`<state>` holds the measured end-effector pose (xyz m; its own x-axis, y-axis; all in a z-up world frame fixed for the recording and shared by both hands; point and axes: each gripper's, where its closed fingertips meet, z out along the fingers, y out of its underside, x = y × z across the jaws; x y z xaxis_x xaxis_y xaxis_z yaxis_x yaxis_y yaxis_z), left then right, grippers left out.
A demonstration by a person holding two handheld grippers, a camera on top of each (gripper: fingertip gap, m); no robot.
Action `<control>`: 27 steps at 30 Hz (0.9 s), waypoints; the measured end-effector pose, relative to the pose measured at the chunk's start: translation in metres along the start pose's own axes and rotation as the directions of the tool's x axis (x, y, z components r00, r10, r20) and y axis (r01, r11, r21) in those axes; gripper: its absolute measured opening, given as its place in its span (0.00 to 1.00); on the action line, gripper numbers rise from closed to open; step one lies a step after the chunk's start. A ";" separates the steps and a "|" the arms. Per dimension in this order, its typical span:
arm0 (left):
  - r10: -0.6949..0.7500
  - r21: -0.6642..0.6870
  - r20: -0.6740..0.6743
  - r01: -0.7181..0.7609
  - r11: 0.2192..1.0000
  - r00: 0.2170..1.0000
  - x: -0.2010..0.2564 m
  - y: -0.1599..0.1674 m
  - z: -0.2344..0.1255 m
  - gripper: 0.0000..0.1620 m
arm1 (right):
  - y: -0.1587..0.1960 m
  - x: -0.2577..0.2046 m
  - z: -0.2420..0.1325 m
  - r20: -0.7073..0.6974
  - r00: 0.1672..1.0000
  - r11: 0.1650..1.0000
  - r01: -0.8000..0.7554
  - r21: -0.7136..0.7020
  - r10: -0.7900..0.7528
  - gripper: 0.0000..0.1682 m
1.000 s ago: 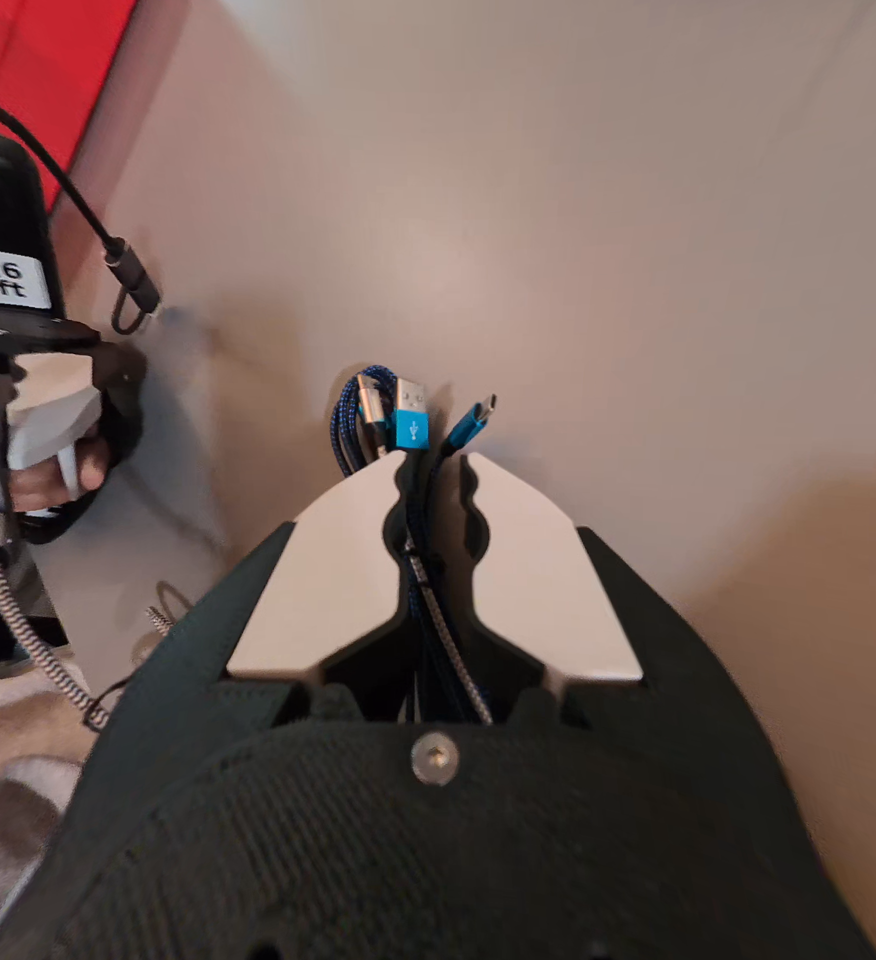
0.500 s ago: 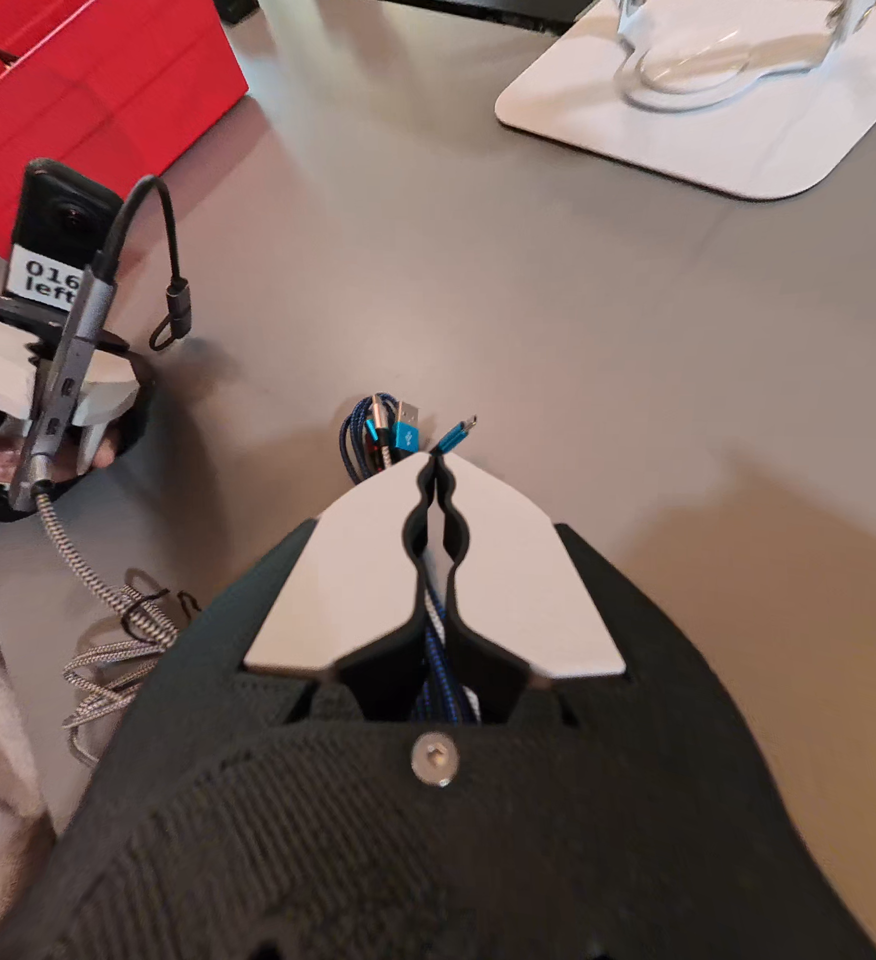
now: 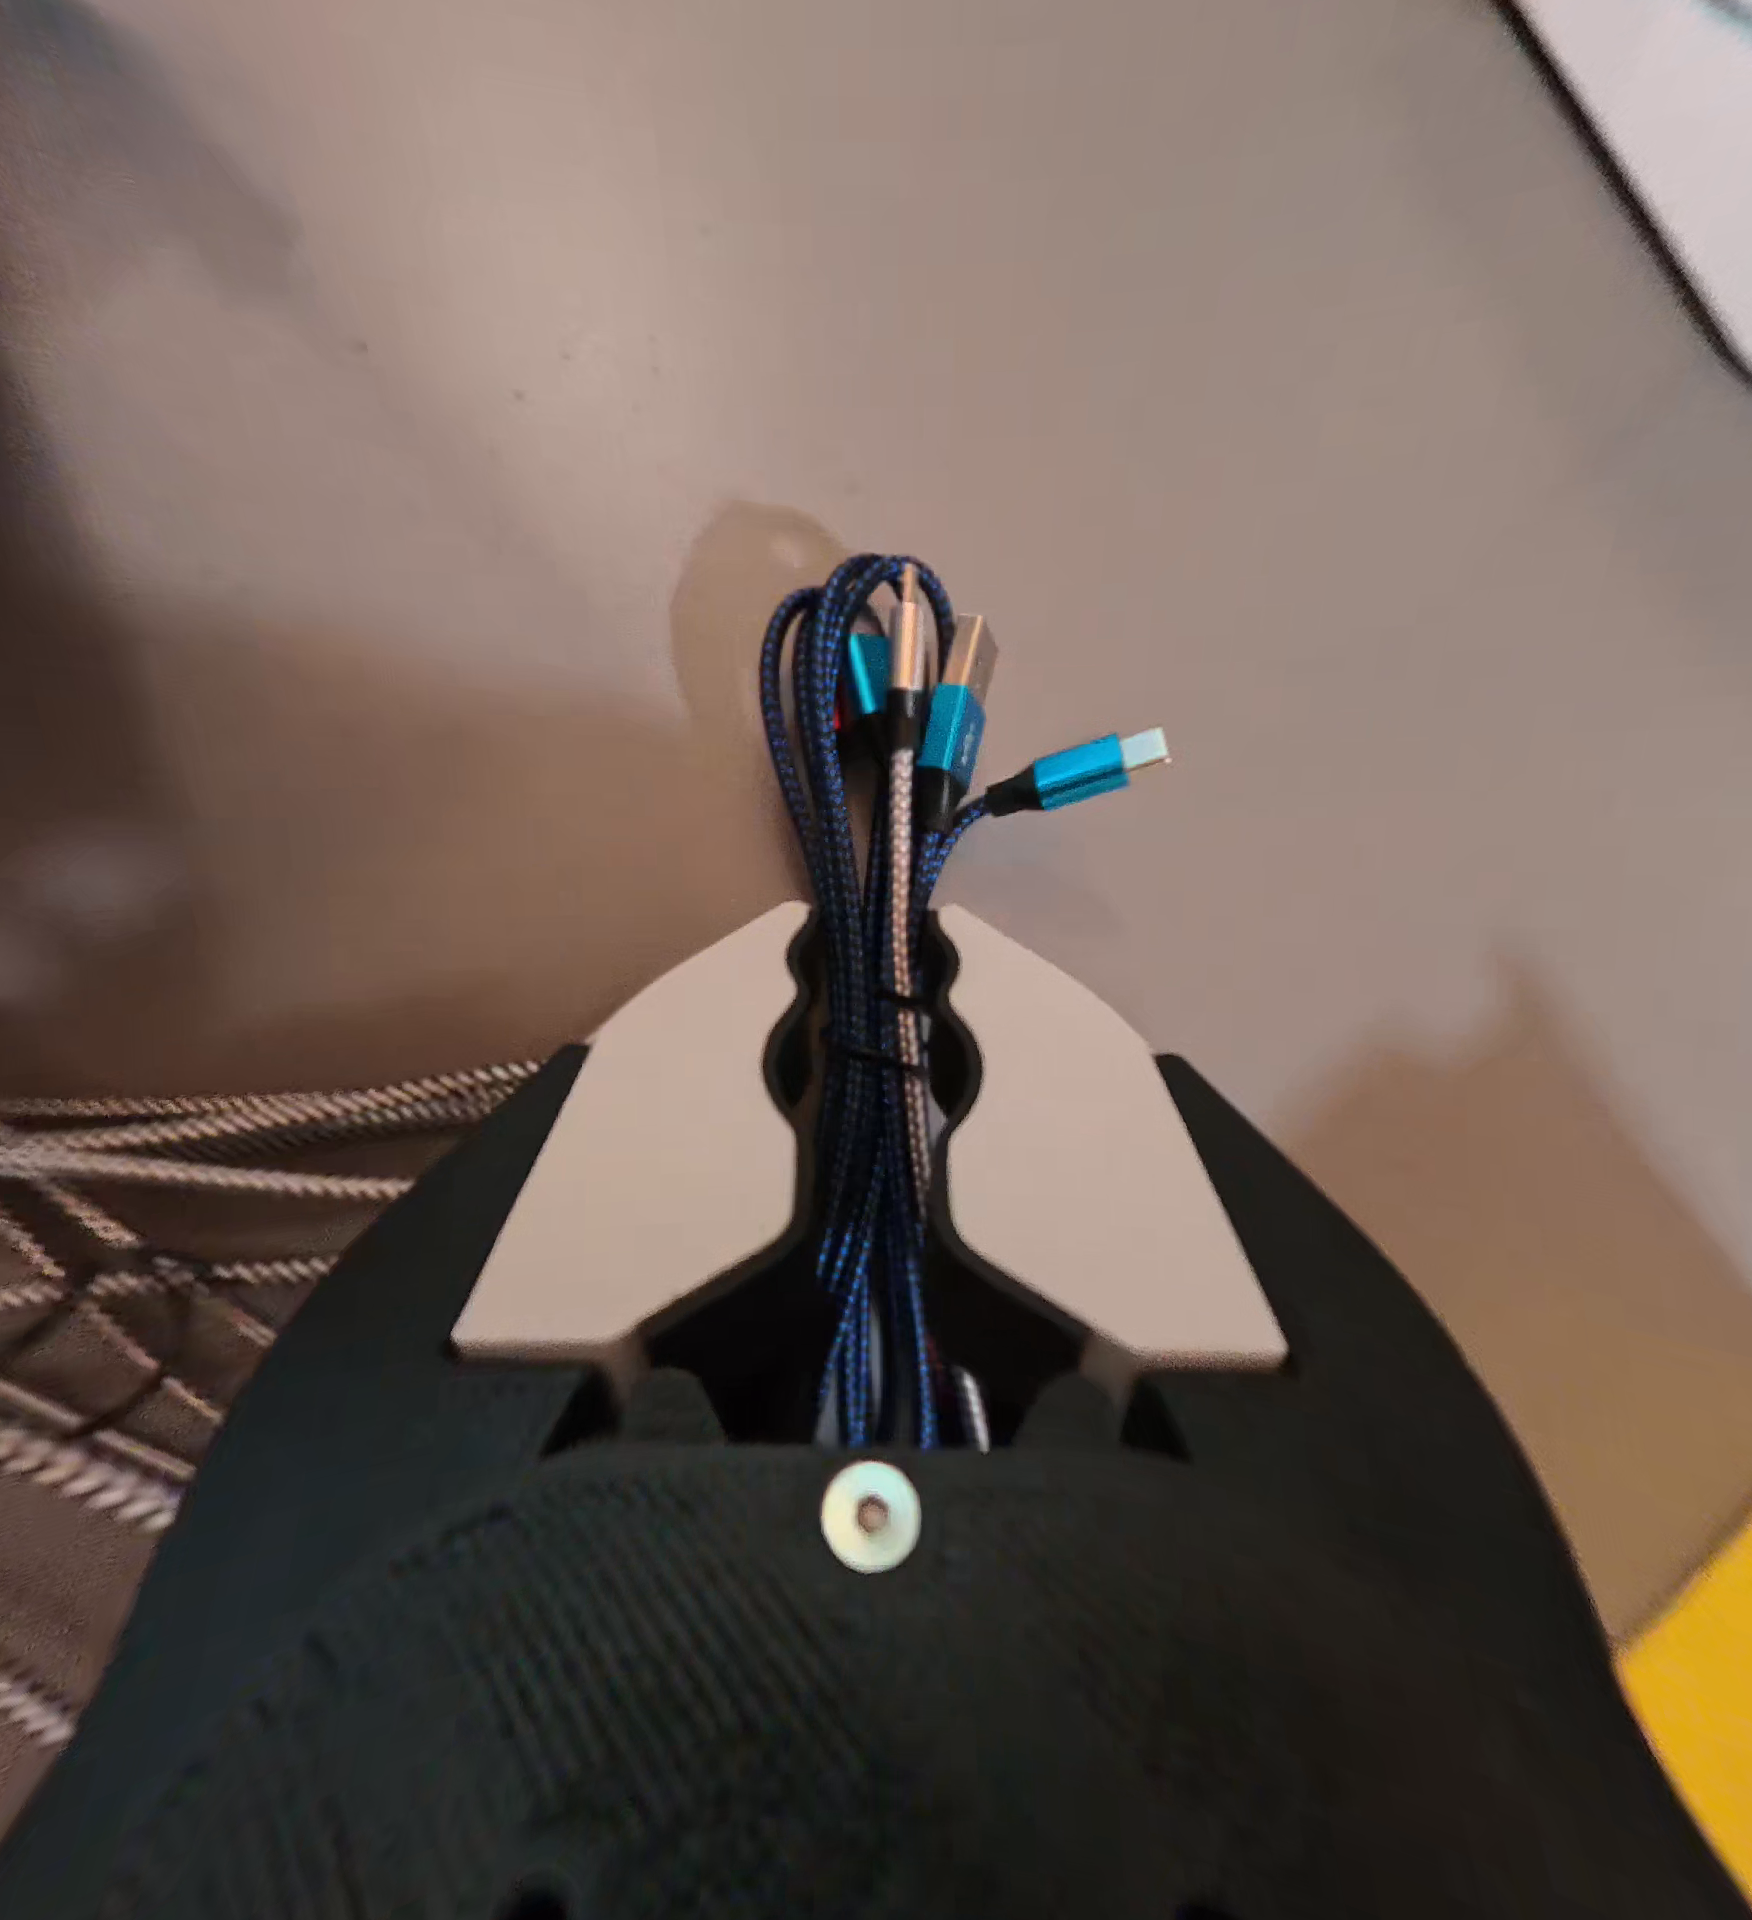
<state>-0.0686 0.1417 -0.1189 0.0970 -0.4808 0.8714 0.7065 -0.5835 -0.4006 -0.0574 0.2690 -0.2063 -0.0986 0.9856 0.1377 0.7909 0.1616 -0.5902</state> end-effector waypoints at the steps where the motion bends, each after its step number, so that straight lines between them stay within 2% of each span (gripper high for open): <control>1: -0.003 0.006 -0.004 0.003 1.000 1.000 0.000 -0.001 0.000 0.05 | 0.001 0.005 -0.002 -0.031 0.999 0.999 0.036 -0.007 -0.036 0.10; 4: -0.018 0.032 -0.024 0.019 0.999 1.000 0.002 -0.005 -0.003 0.05 | 0.004 0.023 -0.015 -0.123 0.979 0.986 0.165 0.001 -0.164 0.10; 7: -0.028 0.048 -0.032 0.030 0.998 0.999 0.003 -0.007 -0.004 0.05 | 0.002 0.035 -0.039 -0.144 0.971 0.976 0.205 0.069 -0.193 0.09; 10: -0.033 0.041 -0.030 0.034 0.999 0.999 0.002 -0.006 -0.004 0.05 | -0.007 0.024 -0.071 -0.016 0.980 0.955 0.196 0.222 -0.197 0.09; 13: -0.039 0.025 -0.023 0.039 0.999 0.999 0.001 -0.005 -0.003 0.05 | -0.010 -0.004 -0.100 0.147 0.943 0.914 0.237 0.330 -0.298 0.09; 16: -0.039 -0.009 -0.012 0.039 0.999 0.999 0.001 -0.004 -0.007 0.05 | 0.008 -0.022 -0.101 0.203 0.902 0.914 0.335 0.226 -0.381 0.09; 19: -0.117 -0.122 -0.077 0.107 0.987 0.990 0.009 0.005 -0.014 0.05 | 0.033 -0.034 -0.084 0.241 0.869 0.900 0.432 0.059 -0.433 0.09; 22: -0.120 -0.206 -0.089 0.100 0.973 0.989 0.014 0.014 -0.021 0.05 | 0.049 -0.041 -0.066 0.281 0.847 0.878 0.478 -0.026 -0.452 0.10; 24: -0.107 -0.255 -0.089 0.081 0.964 0.990 0.017 0.020 -0.022 0.05 | 0.055 -0.036 -0.060 0.265 0.855 0.878 0.475 -0.060 -0.445 0.13; 27: -0.107 -0.234 -0.112 0.078 0.969 0.988 0.019 0.017 -0.022 0.05 | 0.053 -0.018 -0.061 0.179 0.893 0.900 0.430 -0.071 -0.413 0.19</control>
<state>-0.0700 0.1084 -0.1156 -0.0577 -0.4859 0.8721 0.5278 -0.7564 -0.3865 0.0232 0.2571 -0.1921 -0.5229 0.8225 0.2239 0.7124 0.5659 -0.4151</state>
